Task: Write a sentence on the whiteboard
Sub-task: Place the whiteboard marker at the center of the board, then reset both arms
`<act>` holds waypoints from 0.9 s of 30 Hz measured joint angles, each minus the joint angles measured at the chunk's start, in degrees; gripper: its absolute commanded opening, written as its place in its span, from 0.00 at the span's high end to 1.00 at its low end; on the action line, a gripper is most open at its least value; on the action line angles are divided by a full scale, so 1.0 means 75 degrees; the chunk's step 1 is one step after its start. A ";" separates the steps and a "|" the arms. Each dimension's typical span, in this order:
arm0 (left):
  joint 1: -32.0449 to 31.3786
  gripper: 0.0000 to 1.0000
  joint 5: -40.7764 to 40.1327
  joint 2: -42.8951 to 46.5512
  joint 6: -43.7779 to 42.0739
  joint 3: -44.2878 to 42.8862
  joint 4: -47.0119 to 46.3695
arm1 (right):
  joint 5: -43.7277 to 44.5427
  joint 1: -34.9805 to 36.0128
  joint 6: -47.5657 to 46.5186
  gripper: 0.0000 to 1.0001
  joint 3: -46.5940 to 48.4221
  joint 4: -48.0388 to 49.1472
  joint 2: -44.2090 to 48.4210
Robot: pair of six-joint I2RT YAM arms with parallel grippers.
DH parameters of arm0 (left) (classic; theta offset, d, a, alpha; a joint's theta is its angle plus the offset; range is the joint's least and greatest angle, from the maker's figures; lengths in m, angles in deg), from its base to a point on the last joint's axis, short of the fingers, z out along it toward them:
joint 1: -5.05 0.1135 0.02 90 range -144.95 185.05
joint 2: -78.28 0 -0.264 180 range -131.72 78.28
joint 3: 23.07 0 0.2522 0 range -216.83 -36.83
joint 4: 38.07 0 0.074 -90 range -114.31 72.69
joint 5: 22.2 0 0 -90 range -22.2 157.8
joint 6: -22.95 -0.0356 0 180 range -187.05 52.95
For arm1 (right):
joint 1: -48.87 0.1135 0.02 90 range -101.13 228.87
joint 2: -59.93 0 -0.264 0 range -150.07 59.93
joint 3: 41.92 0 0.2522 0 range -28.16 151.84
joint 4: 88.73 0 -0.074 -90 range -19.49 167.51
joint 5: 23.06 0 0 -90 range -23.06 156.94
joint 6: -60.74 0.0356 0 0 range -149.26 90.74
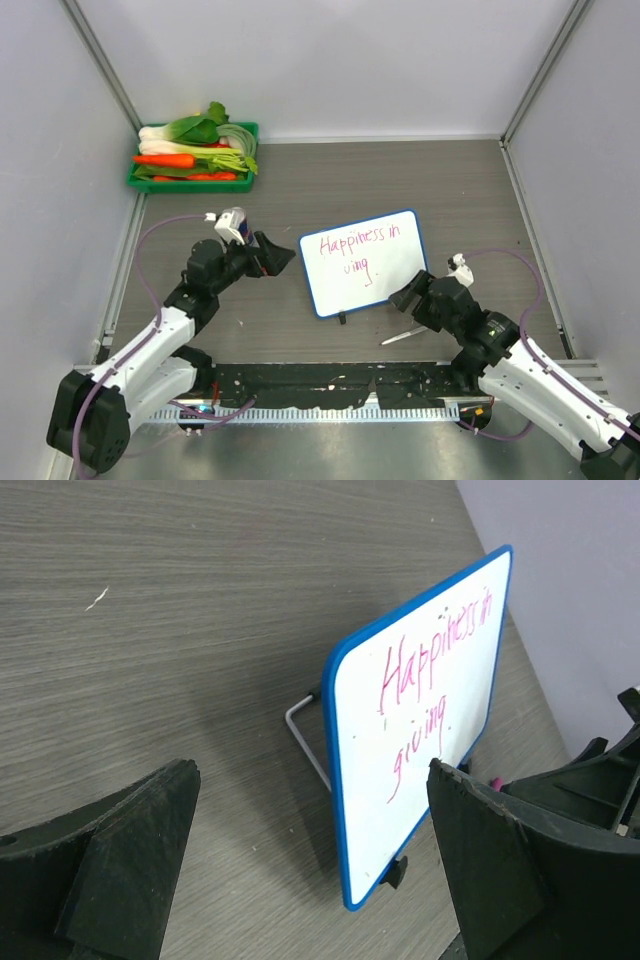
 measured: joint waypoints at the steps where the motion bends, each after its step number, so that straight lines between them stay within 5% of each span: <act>1: 0.0000 0.00 0.0000 0.0076 0.0082 -0.0012 0.0029 | 0.0000 0.0000 -0.0041 0.20 0.0041 0.0082 -0.0038; 15: -0.0003 0.00 -0.0880 -0.0079 0.0152 -0.2241 0.2366 | 0.0545 0.0000 -0.1923 0.19 0.1469 0.1212 -0.1198; 17: -0.0003 0.00 -0.1046 -0.0245 0.0041 -0.2588 0.2783 | 0.0746 0.0000 -0.2285 0.16 0.1851 0.1349 -0.1466; 19: -0.0003 0.00 -0.1195 -0.0379 -0.0131 -0.2868 0.3147 | 0.0898 0.0000 -0.2681 0.01 0.2192 0.1518 -0.1714; 27: -0.0052 0.00 -0.1798 -0.0621 -0.0769 -0.3465 0.3966 | 0.1102 0.0000 -0.3975 0.01 0.2766 0.2159 -0.2025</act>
